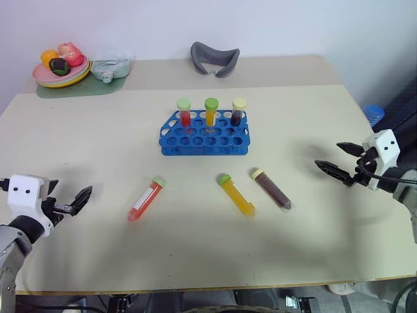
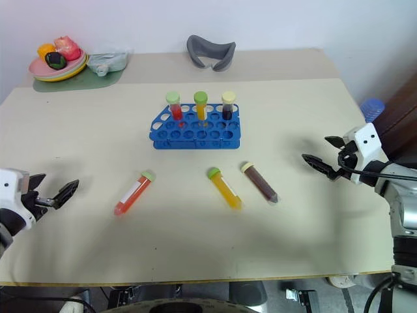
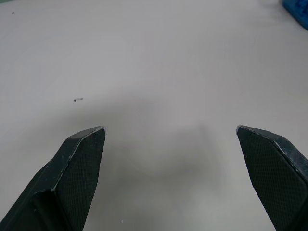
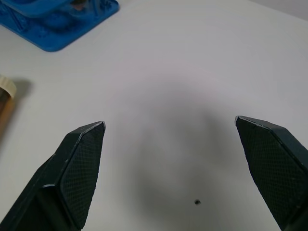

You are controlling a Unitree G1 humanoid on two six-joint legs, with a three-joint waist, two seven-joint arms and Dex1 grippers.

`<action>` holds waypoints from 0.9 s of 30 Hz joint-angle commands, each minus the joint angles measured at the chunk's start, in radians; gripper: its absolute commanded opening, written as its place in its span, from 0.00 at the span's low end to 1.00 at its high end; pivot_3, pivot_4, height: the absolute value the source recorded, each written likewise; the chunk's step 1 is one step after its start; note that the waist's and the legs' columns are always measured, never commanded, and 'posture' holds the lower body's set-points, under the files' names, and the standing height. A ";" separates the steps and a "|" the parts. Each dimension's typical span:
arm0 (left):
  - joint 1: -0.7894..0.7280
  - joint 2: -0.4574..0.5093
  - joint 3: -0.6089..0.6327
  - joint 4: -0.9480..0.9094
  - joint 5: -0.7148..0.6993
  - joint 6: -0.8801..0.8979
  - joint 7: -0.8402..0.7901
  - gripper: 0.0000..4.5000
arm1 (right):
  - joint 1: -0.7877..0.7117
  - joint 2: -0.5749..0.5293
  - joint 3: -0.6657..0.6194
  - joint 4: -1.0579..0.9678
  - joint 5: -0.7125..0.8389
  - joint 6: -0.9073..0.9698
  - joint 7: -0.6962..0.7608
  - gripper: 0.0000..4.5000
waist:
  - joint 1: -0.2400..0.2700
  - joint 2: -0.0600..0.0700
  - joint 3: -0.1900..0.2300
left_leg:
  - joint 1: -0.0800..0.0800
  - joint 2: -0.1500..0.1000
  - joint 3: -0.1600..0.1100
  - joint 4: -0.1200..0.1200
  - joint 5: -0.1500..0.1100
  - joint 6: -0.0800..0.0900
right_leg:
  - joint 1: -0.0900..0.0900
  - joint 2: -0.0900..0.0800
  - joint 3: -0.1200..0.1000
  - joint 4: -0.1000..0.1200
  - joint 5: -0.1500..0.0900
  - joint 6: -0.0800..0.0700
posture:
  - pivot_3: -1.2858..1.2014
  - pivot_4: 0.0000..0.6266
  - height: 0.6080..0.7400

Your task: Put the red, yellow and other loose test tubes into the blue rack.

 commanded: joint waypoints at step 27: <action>-0.344 0.037 -0.292 0.087 -0.013 -0.078 -0.201 1.00 | -0.049 -0.214 -0.015 -0.558 0.139 0.653 -0.156 0.99 | 0.011 0.000 0.000 | 0.000 0.000 0.000 0.001 0.000 0.000 | -0.001 0.000 0.000 0.001 0.000 0.000 | 0.52 0.24 1.00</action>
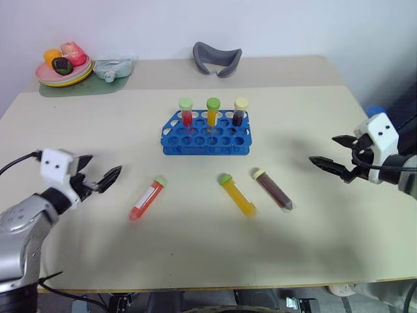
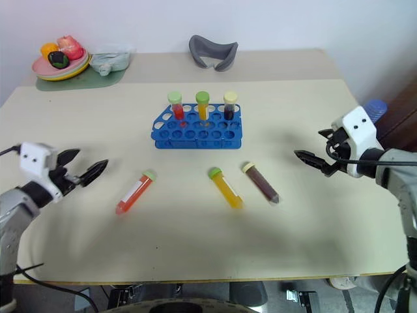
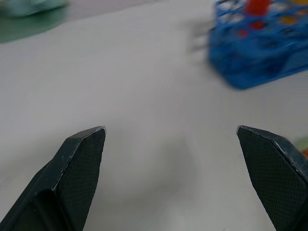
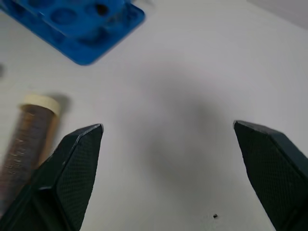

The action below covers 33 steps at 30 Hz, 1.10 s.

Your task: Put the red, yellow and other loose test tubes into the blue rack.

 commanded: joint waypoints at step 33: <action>0.074 0.025 -0.458 -0.295 0.052 -0.196 -0.270 1.00 | -0.326 0.232 0.330 -0.072 0.789 0.728 -1.107 0.99 | 0.012 0.000 0.000 | -0.003 0.000 0.000 0.000 -0.001 0.001 | -0.003 0.000 0.000 0.000 0.000 0.000 | 0.52 0.24 1.00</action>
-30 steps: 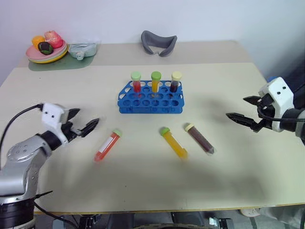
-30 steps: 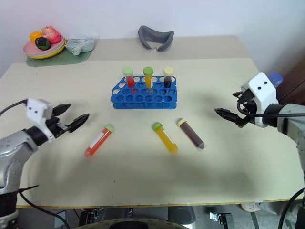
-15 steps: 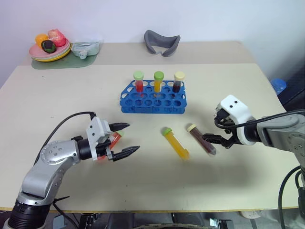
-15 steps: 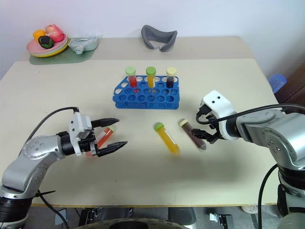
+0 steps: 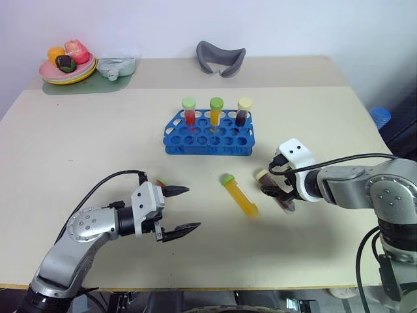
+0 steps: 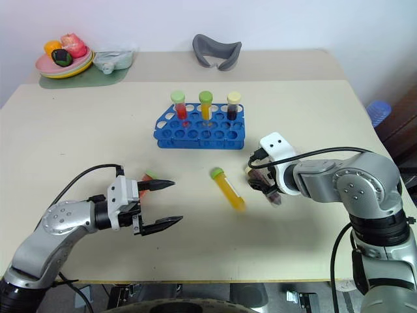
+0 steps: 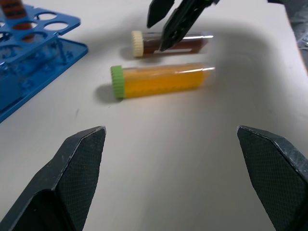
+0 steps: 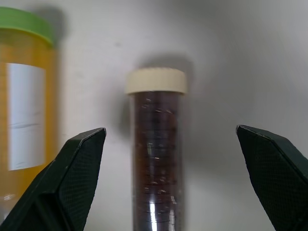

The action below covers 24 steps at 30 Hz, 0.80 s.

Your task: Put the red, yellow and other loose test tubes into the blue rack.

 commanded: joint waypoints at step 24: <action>-0.024 0.033 -0.022 -0.085 -0.017 0.061 0.033 1.00 | -0.094 -0.050 0.145 0.149 0.297 0.007 -0.304 0.80 | -0.002 0.000 0.000 | 0.000 0.000 0.000 0.000 0.000 0.000 | 0.000 0.001 0.000 0.000 0.000 0.000 | 0.52 0.24 1.00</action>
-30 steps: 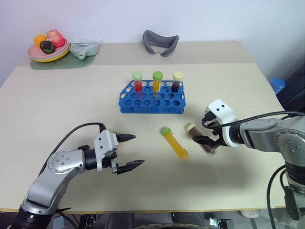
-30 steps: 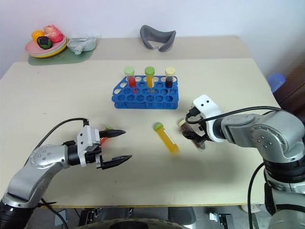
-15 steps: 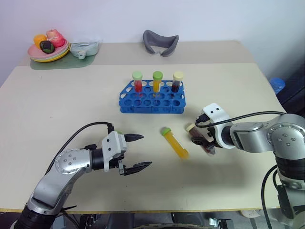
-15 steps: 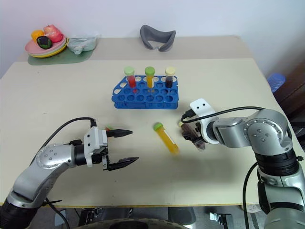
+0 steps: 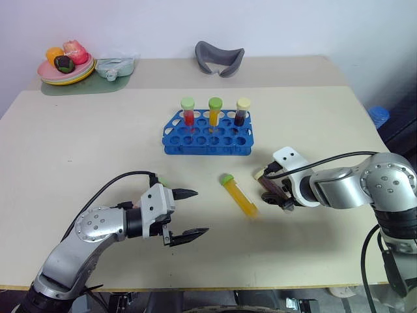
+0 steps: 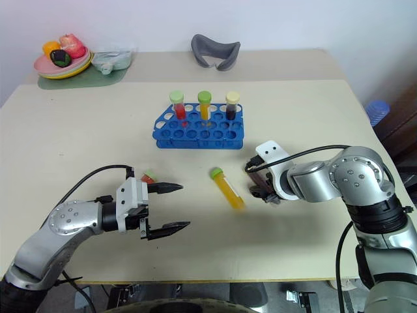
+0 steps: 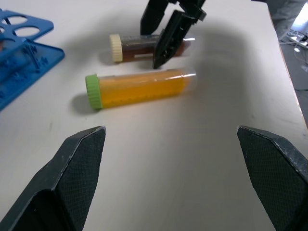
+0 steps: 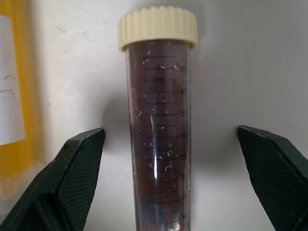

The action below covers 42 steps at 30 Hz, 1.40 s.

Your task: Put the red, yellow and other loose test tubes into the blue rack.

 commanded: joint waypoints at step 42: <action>-0.020 -0.229 0.263 0.145 -0.130 -0.089 0.203 1.00 | 0.170 0.637 0.061 0.156 -1.237 -1.480 0.586 0.19 | -0.002 0.001 0.000 | -0.010 0.000 -0.002 0.002 0.002 -0.003 | -0.011 0.000 -0.002 0.004 0.000 0.000 | 0.52 0.24 1.00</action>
